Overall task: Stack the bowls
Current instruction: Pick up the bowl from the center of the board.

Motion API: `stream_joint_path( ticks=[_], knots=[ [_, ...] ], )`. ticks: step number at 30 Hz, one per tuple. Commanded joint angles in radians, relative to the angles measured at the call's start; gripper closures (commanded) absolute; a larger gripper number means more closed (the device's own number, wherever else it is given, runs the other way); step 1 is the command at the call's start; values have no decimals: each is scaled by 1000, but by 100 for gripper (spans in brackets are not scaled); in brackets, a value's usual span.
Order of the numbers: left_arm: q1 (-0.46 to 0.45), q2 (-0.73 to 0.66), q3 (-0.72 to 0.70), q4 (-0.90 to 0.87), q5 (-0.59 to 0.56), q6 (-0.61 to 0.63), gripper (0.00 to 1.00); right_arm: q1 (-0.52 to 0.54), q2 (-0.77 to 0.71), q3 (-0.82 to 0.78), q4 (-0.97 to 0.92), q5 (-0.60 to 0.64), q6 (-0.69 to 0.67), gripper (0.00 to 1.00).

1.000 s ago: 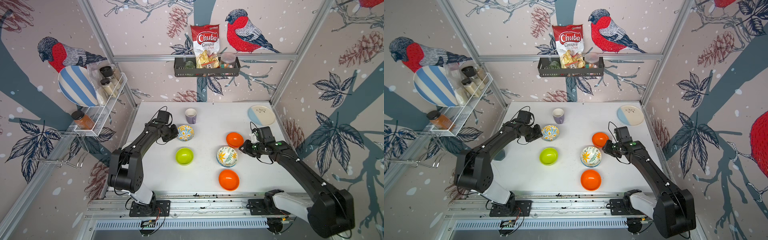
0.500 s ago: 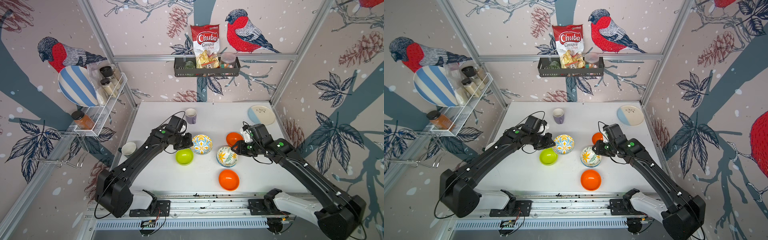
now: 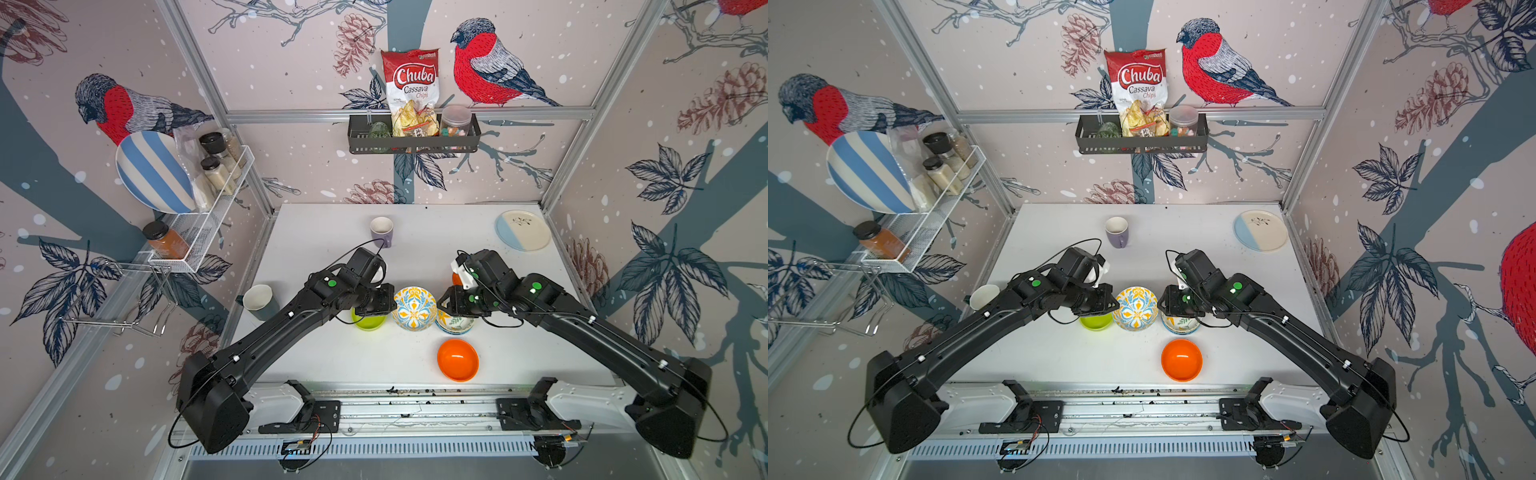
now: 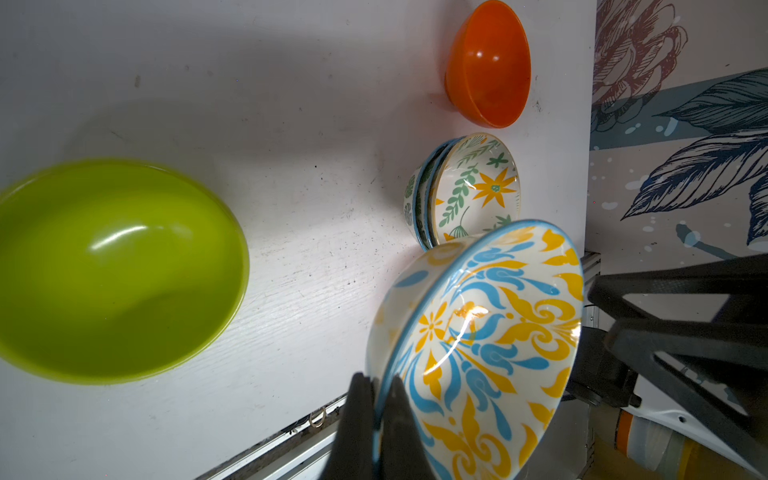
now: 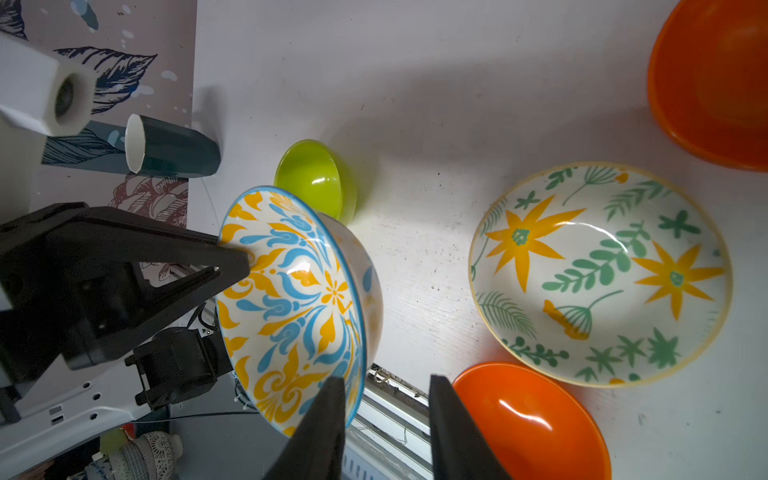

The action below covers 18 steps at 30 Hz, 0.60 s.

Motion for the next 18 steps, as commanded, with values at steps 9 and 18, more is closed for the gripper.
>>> stream_joint_path(
  ticks=[9,18],
  knots=[
    [-14,-13,-6,28,-9,-12,100,27,48,5,53,-6,35,72],
    [-17,-15,-5,25,-12,-11,100,34,86,5,60,-10,35,77]
  ],
)
